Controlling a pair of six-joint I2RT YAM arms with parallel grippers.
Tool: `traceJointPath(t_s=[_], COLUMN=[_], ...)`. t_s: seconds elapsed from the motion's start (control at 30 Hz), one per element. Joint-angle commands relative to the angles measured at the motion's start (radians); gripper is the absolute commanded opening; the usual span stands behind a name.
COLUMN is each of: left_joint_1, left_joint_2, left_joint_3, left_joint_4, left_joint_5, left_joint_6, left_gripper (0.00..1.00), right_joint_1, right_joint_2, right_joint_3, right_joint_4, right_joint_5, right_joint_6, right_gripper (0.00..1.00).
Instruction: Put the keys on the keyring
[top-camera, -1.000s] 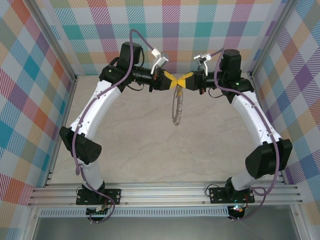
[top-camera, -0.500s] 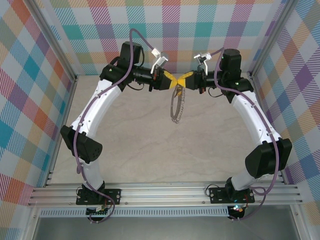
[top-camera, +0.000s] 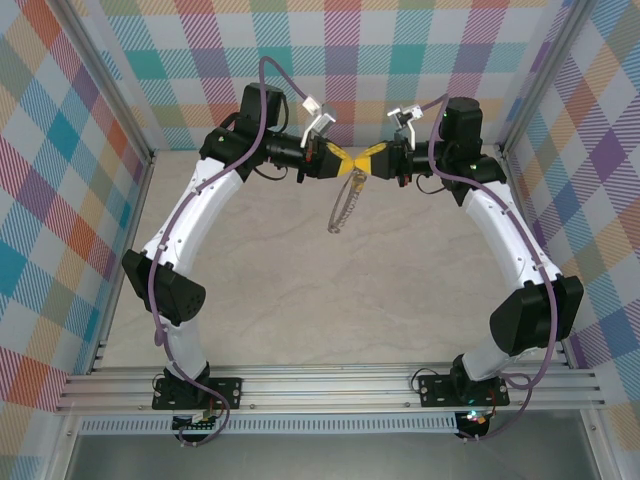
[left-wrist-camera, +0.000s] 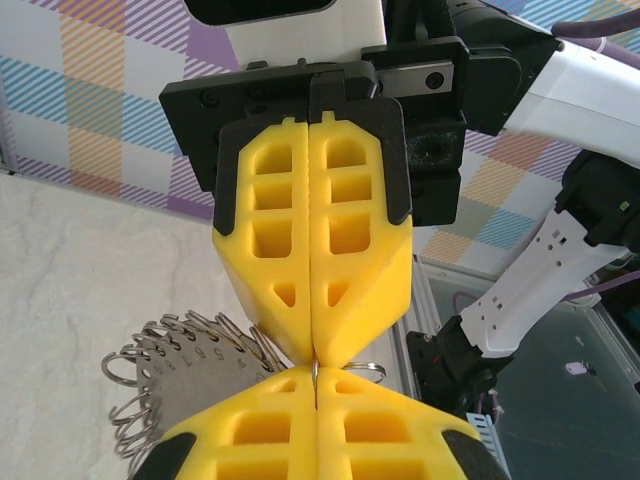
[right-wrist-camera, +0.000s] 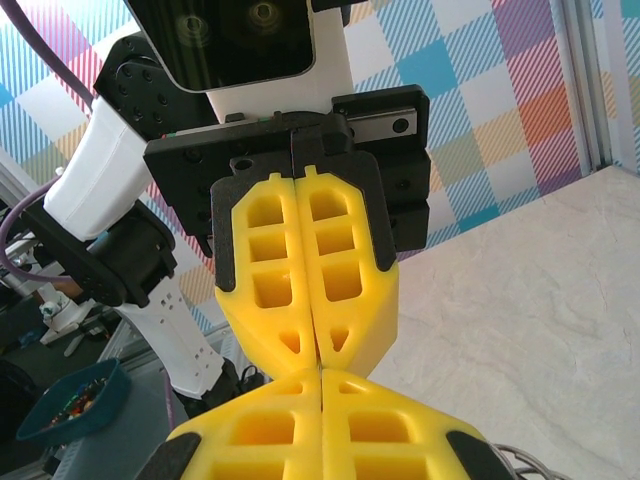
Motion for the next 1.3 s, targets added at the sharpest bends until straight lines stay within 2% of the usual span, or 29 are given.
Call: traceJointPath(t_s=[0.0,0.13,0.27,0.3,0.43,0.63,0.77,1.07,1.27], left_joint_1=[-0.044,-0.052,-0.052,-0.052,-0.052,-0.051,-0.051,-0.049,-0.046], left_joint_2=[0.016,-0.012,-0.037,-0.039,-0.051,-0.104,-0.127,-0.149,-0.143], left_joint_3=[0.015,-0.052,-0.100,-0.106,-0.123,-0.230,-0.270,-0.326,-0.330], left_joint_4=[-0.008,0.119,0.219,0.234,0.289,0.532,0.635,0.773,0.827], left_joint_5=[0.032,-0.011,-0.044,-0.047,-0.070,-0.112,-0.142,-0.168,-0.153], left_joint_6=[0.006,-0.057,-0.125,-0.134,-0.174,-0.304,-0.370,-0.466,-0.512], left_gripper=[0.00,0.00,0.00,0.00,0.00,0.00,0.00,0.00,0.00], right_joint_1=[-0.001,-0.001,-0.008,-0.013,-0.059,-0.130,-0.156,-0.160,-0.156], right_joint_2=[-0.001,-0.003,-0.012,-0.018,-0.062,-0.131,-0.160,-0.171,-0.167], right_joint_3=[0.016,0.017,0.008,-0.001,-0.074,-0.239,-0.337,-0.437,-0.452], right_joint_4=[0.075,0.084,0.115,0.135,0.272,0.505,0.637,0.825,0.911], right_joint_5=[0.018,0.044,0.075,0.082,0.121,0.206,0.232,0.111,0.063], right_joint_6=[0.016,0.030,0.058,0.075,0.183,0.342,0.426,0.507,0.550], right_gripper=[0.00,0.01,0.16,0.24,0.38,0.41,0.41,0.45,0.53])
